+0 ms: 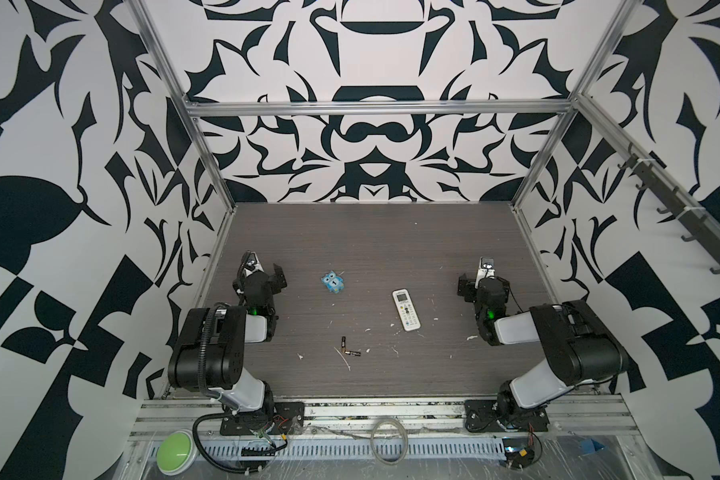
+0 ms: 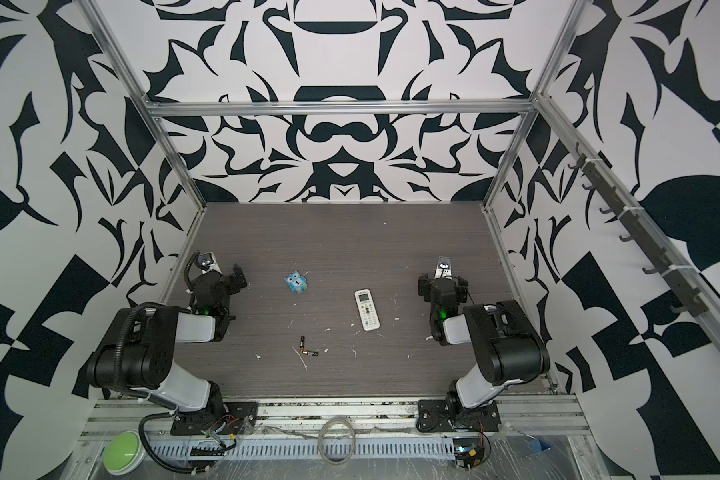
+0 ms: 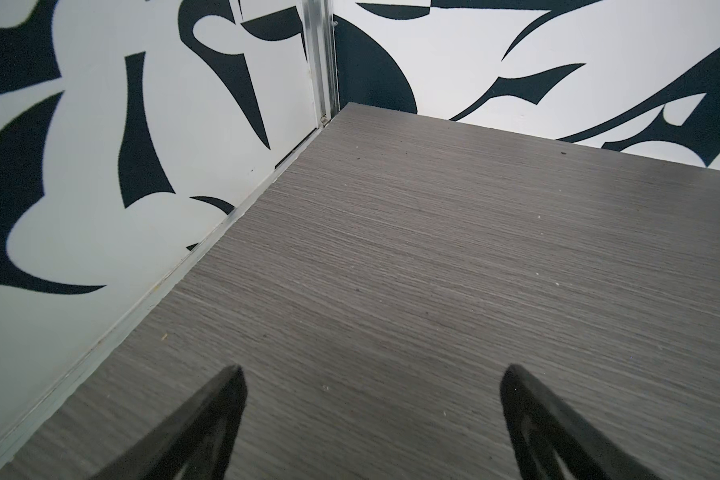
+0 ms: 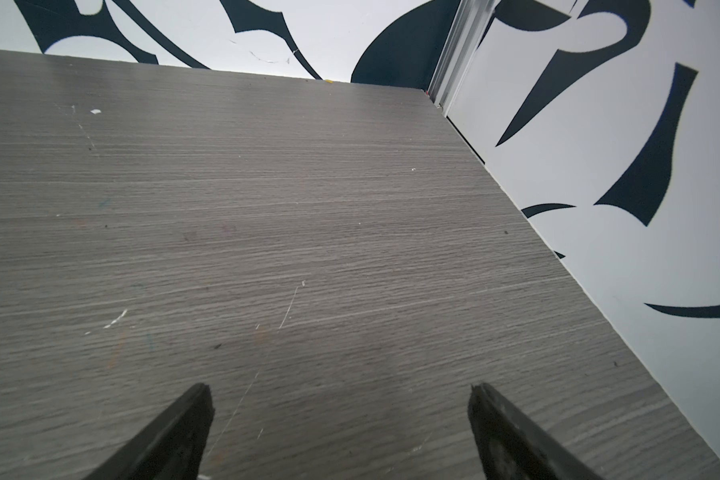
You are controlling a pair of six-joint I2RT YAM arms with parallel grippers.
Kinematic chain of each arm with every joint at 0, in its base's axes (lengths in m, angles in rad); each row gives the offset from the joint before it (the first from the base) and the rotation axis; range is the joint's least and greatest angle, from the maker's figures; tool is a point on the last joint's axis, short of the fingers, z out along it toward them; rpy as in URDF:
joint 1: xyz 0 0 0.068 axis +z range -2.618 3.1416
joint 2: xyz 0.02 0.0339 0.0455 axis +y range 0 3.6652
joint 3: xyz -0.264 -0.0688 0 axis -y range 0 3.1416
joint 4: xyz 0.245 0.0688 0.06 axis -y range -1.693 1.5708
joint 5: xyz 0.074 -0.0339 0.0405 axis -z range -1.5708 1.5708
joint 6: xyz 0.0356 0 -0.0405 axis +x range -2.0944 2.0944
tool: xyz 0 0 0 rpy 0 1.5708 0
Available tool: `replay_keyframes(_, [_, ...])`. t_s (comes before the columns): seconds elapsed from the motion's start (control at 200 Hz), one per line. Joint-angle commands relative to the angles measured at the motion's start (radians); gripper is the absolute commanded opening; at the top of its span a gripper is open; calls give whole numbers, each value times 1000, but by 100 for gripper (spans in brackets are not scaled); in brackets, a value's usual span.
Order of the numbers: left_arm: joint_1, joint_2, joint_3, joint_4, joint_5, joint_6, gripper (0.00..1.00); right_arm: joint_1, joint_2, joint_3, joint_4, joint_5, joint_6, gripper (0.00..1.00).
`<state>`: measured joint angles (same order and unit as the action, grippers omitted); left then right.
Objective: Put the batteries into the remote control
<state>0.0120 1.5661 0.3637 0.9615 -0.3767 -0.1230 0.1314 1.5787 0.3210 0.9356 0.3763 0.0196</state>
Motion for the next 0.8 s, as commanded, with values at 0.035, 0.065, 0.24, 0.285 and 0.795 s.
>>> replay_keyframes(0.035, [4,1,-13,25,1,-6,99,-3,-19,19,19,-1,5,100])
replay_keyframes(0.065, [3,2,-14,26,1,-4,99,-3,-20,18,18,1,5,100])
replay_keyframes(0.24, [4,2,-13,26,0,-5,99,-3,-20,19,18,-1,4,100])
replay_keyframes(0.285, [4,2,-14,26,0,-6,99,-2,-20,19,18,-1,4,100])
replay_keyframes(0.795, [2,-65,-68,77,-3,-15,99,-2,-192,14,-125,-112,-20,100])
